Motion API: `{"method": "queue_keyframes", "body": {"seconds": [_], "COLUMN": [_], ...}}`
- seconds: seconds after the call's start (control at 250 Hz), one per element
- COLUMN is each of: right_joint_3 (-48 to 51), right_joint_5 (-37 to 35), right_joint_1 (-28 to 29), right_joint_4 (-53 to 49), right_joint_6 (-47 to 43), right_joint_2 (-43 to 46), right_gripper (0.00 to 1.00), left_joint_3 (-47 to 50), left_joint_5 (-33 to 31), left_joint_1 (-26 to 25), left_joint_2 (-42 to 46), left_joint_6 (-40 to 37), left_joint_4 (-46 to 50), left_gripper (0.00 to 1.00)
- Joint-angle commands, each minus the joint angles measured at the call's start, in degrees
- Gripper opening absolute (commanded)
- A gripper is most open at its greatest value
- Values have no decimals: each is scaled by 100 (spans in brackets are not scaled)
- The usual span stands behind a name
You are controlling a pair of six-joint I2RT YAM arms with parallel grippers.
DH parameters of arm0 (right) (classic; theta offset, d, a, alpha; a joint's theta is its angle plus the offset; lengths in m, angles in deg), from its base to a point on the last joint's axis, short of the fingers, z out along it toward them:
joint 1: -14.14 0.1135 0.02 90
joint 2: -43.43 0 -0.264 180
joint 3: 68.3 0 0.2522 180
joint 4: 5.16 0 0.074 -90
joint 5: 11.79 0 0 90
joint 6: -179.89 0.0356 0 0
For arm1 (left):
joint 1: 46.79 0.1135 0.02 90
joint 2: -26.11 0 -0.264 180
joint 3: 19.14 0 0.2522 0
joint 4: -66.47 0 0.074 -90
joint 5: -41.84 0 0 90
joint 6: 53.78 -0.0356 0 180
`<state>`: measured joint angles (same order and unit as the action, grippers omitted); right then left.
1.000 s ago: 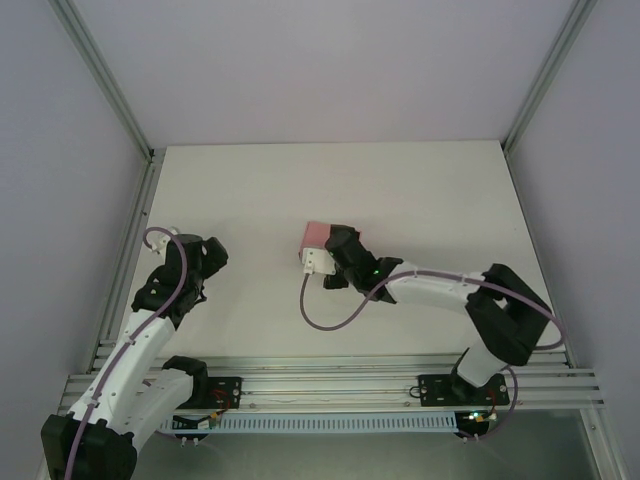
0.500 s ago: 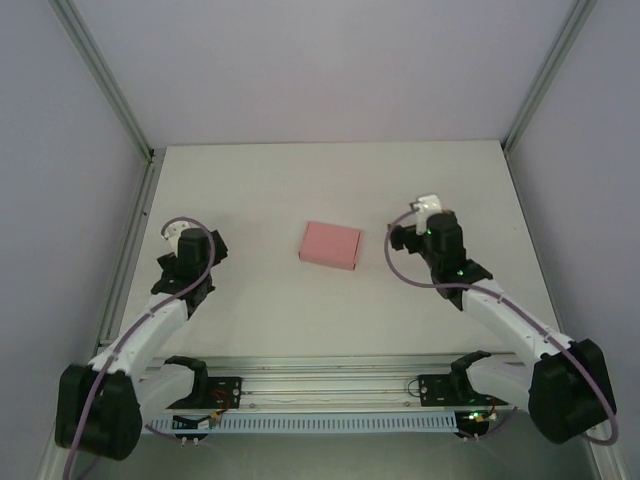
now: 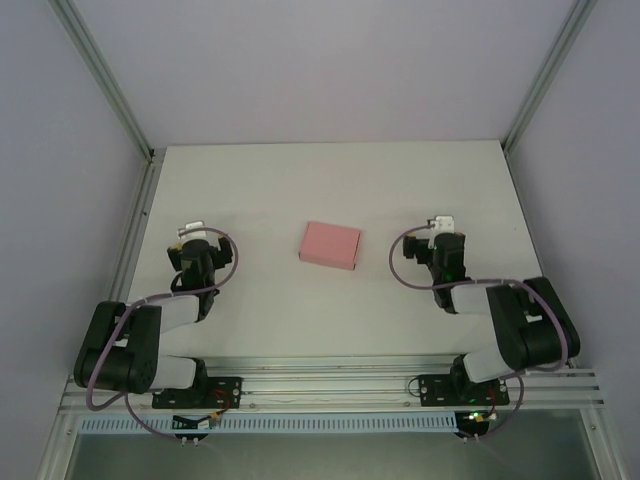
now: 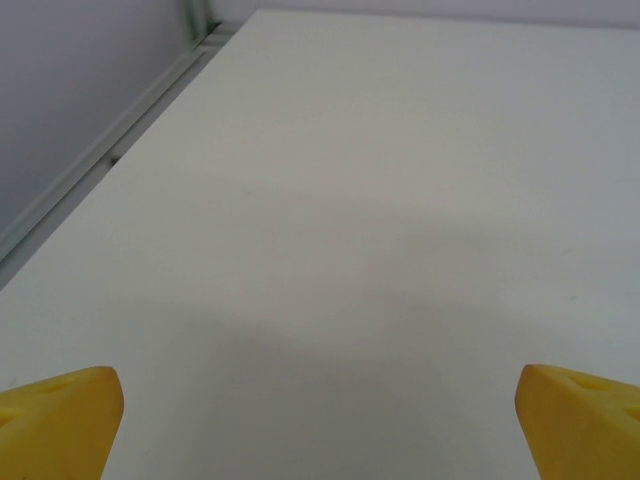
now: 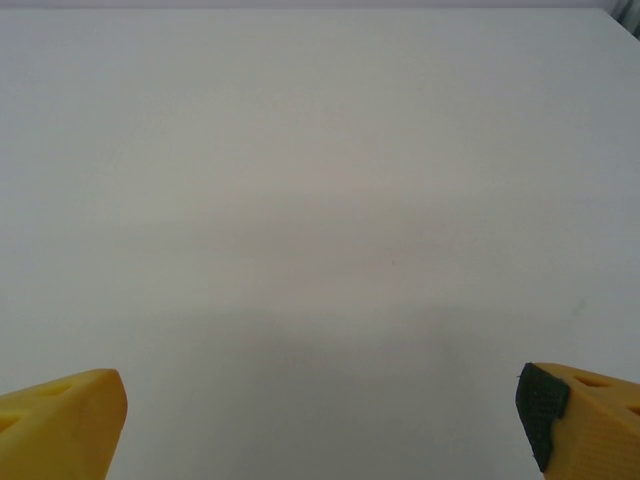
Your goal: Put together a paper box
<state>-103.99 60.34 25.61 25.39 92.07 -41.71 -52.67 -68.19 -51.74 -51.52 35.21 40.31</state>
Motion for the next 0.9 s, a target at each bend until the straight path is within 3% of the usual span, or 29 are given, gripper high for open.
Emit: {"method": "queue_keyframes", "body": {"seconds": [0.0, 0.14, 0.212, 0.292, 0.351, 0.391, 0.443, 0.487, 0.535, 0.599, 0.898], "right_joint_3": [-45, -539, -714, -531, -50, 293, 109, 26, -4, 56, 40], "right_joint_5": [-16, 697, 1015, 1027, 939, 733, 705, 604, 635, 618, 635], "right_joint_1": [-264, -652, -859, -874, -874, -856, -875, -882, -891, -891, -889], "right_joint_4": [678, -259, -571, -276, 541, 1771, 849, 1063, 754, 1048, 964], "right_joint_6": [162, 443, 612, 618, 657, 601, 761, 734, 810, 758, 771], "right_joint_2": [-62, -157, -205, -169, -213, -555, -264, -456, -332, -414, -381], "right_gripper": [100, 100, 100, 100, 100, 100, 100, 100, 100, 100, 100], "left_joint_3": [14, 272, 611, 704, 632, 513, 154, -77, -254, -163, -169], "left_joint_5": [854, 1110, 1430, 1556, 1781, 1774, 1391, 1075, 1099, 1096, 1099], "left_joint_1": [151, 178, 187, 179, 188, 210, 222, 227, 219, 214, 215], "left_joint_2": [29, 199, -204, -1007, -1655, -1388, -1201, -1441, -1268, -1398, -1352], "left_joint_6": [-259, -20, 168, 102, -3, 60, 229, 300, 363, 318, 319], "left_joint_4": [-287, -627, -1922, -2774, -3473, -2798, -1795, -1790, -1089, -1528, -1443], "left_gripper": [100, 100, 100, 100, 100, 100, 100, 100, 100, 100, 100]}}
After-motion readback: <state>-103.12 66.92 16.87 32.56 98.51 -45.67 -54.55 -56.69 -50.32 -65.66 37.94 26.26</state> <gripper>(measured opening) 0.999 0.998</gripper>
